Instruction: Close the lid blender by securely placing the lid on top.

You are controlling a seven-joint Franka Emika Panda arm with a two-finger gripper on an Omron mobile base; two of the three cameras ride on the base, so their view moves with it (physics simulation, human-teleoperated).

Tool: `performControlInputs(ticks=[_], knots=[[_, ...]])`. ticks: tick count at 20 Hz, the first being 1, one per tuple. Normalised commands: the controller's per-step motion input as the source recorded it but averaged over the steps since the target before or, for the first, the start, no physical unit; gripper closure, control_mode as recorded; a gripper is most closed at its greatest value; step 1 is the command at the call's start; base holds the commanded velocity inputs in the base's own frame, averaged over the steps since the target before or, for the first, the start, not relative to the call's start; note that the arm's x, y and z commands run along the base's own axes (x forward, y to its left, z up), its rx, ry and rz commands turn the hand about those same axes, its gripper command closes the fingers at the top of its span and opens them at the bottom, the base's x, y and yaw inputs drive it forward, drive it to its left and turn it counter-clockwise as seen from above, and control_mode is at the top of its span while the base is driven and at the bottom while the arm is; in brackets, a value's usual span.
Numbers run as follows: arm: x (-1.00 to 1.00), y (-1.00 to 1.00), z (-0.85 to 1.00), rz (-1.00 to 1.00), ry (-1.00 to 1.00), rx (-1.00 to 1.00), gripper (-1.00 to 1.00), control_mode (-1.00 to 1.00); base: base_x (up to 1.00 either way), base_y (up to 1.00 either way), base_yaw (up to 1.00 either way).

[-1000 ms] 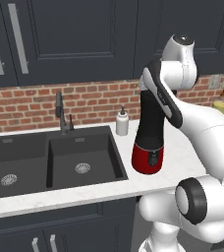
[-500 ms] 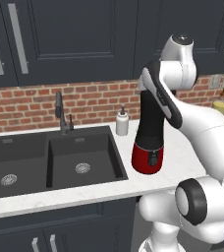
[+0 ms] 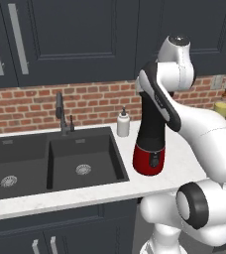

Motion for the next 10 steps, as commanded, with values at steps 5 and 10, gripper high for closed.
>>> performControlInputs(ticks=[5, 10], knots=[[0.00, 0.00, 0.00, 0.00, 0.00, 0.00, -1.00, -1.00, 0.00, 0.00, 0.00], [0.00, 0.00, 0.00, 0.00, 0.00, 0.00, -1.00, -1.00, 0.00, 0.00, 0.00]])
